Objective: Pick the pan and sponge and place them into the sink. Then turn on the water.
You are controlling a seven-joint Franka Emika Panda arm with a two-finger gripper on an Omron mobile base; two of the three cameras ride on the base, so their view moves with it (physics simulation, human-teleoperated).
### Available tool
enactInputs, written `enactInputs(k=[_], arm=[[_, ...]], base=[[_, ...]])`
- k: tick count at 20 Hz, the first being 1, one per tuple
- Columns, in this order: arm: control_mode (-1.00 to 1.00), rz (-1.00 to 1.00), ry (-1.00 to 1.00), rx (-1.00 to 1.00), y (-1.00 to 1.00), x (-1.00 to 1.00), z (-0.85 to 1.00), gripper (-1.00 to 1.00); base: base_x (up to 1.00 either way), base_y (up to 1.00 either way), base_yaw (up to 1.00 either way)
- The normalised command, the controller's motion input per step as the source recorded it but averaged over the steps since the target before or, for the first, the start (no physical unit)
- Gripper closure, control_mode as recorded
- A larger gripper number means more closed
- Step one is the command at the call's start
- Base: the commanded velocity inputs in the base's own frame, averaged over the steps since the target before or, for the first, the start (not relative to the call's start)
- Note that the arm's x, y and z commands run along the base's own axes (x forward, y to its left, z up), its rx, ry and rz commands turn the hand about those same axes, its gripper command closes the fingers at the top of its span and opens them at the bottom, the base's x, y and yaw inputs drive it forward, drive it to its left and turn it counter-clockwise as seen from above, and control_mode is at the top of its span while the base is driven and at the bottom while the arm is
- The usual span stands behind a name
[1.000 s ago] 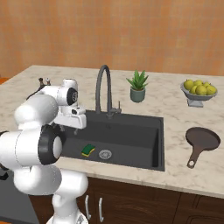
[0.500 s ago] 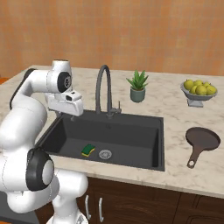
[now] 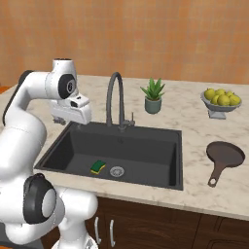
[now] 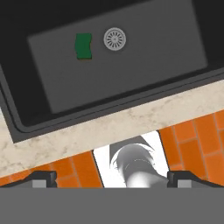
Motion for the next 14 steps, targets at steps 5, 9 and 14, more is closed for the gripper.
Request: enactInputs(k=[5, 9, 14], arm=[[1.0, 0.0, 0.0, 0.0, 0.0, 0.0, 0.0, -1.0], [1.0, 0.0, 0.0, 0.0, 0.0, 0.0, 0.0, -1.0], [1.0, 0.0, 0.0, 0.0, 0.0, 0.0, 0.0, -1.0]], base=[[-0.35, -0.14, 0.0], [-0.59, -0.37, -0.01], [-0.05, -0.4, -0.05]])
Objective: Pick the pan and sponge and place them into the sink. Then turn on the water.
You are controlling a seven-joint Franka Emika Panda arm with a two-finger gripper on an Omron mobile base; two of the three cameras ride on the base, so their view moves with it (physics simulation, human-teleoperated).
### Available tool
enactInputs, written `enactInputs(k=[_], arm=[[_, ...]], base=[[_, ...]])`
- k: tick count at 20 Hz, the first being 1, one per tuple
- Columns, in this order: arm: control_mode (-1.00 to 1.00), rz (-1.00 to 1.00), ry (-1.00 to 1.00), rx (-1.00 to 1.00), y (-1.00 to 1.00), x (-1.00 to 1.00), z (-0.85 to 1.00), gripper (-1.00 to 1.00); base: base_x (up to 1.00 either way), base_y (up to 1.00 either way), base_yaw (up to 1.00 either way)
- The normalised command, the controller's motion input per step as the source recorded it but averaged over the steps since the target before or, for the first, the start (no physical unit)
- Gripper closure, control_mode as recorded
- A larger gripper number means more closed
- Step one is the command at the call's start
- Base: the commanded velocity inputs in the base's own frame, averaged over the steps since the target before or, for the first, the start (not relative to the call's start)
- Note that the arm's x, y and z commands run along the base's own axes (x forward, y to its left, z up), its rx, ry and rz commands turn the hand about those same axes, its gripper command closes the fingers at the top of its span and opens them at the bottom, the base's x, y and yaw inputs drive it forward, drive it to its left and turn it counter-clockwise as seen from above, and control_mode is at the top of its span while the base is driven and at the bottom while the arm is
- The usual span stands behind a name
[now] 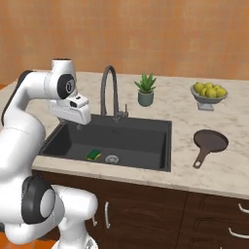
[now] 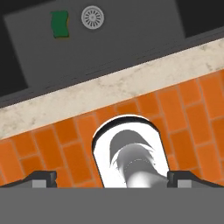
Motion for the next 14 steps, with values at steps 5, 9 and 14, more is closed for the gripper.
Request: enactInputs(k=[5, 9, 14], arm=[[1.0, 0.0, 0.0, 0.0, 0.0, 0.0, 0.0, -1.0], [1.0, 0.0, 0.0, 0.0, 0.0, 0.0, 0.0, -1.0], [1.0, 0.0, 0.0, 0.0, 0.0, 0.0, 0.0, -1.0]], base=[[0.14, -0.61, 0.0], [0.28, -0.44, -0.04], [0.58, -0.12, -0.01]])
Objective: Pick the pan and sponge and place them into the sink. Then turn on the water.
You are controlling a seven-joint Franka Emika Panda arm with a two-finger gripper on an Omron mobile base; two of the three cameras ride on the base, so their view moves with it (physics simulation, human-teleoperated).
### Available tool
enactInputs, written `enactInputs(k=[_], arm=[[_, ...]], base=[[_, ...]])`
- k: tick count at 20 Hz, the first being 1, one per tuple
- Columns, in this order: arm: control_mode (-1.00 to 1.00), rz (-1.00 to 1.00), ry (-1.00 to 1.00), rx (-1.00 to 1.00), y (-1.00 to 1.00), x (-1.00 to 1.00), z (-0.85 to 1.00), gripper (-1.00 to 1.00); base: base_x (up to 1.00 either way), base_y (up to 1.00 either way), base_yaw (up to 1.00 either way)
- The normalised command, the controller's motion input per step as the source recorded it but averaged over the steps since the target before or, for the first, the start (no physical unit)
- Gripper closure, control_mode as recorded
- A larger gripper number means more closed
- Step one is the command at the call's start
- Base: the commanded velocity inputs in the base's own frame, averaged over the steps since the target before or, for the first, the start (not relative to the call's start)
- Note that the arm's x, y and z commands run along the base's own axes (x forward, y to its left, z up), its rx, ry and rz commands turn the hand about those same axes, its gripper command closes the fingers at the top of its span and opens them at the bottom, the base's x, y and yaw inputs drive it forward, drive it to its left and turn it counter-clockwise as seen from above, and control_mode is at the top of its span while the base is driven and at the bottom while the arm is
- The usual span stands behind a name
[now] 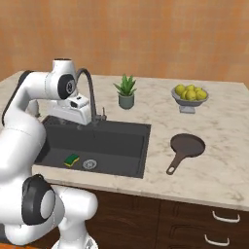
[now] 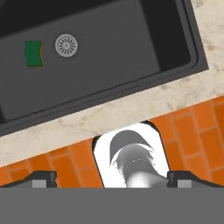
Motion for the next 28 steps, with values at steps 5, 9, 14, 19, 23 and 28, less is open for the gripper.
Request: enactInputs(k=[5, 9, 14, 19, 23, 28], arm=[[1.0, 0.0, 0.0, 0.0, 0.0, 0.0, 0.0, -1.0], [1.0, 0.0, 0.0, 0.0, 0.0, 0.0, 0.0, -1.0], [-1.0, 0.0, 0.0, 0.01, -0.18, 0.0, 0.0, -1.0], [-1.0, 0.0, 0.22, 0.0, -0.96, 0.0, -0.03, -1.0], [-1.0, -0.03, 0.26, 0.0, -1.0, 0.24, -0.35, -1.0], [-1.0, -0.05, 0.07, -0.01, -1.0, 0.24, -0.63, -1.0]], base=[[0.76, -0.25, 0.0], [0.34, -0.32, 0.0], [0.0, -0.09, 0.0], [0.0, 0.0, 0.0], [0.0, 0.0, 0.0], [0.0, 0.0, 0.0]])
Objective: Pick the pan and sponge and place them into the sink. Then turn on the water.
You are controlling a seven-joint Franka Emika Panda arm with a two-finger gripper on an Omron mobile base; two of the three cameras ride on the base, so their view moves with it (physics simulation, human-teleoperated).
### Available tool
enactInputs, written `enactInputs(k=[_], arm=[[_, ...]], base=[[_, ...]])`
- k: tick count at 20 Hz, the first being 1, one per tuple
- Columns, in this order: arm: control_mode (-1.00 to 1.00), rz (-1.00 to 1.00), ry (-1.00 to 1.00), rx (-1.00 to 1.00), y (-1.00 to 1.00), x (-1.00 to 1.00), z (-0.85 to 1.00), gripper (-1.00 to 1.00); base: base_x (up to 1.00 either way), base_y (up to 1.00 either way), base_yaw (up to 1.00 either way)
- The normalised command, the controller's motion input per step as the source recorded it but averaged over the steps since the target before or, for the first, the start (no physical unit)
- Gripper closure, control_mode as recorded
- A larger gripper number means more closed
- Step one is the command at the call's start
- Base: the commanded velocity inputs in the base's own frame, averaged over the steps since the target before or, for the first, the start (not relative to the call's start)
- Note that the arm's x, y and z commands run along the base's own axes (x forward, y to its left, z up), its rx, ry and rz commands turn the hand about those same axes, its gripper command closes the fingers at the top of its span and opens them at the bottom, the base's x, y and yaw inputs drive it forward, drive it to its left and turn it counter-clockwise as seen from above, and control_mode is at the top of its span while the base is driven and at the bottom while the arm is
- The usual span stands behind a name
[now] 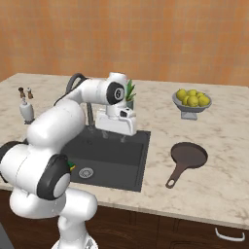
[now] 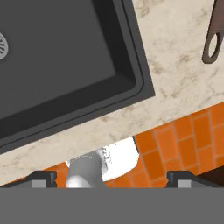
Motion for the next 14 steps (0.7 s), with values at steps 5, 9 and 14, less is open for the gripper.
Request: enactInputs(k=[5, 9, 14], arm=[[-1.0, -0.03, 0.01, 0.0, -1.0, 0.02, -0.5, -1.0], [-1.0, 0.0, 0.0, 0.0, -0.92, 0.0, -0.22, -1.0], [-1.0, 0.0, -0.05, 0.02, -0.56, 0.0, -0.18, -1.0]], base=[[0.0, 0.0, 0.0], [0.0, 0.0, 0.0], [0.0, 0.0, 0.0]])
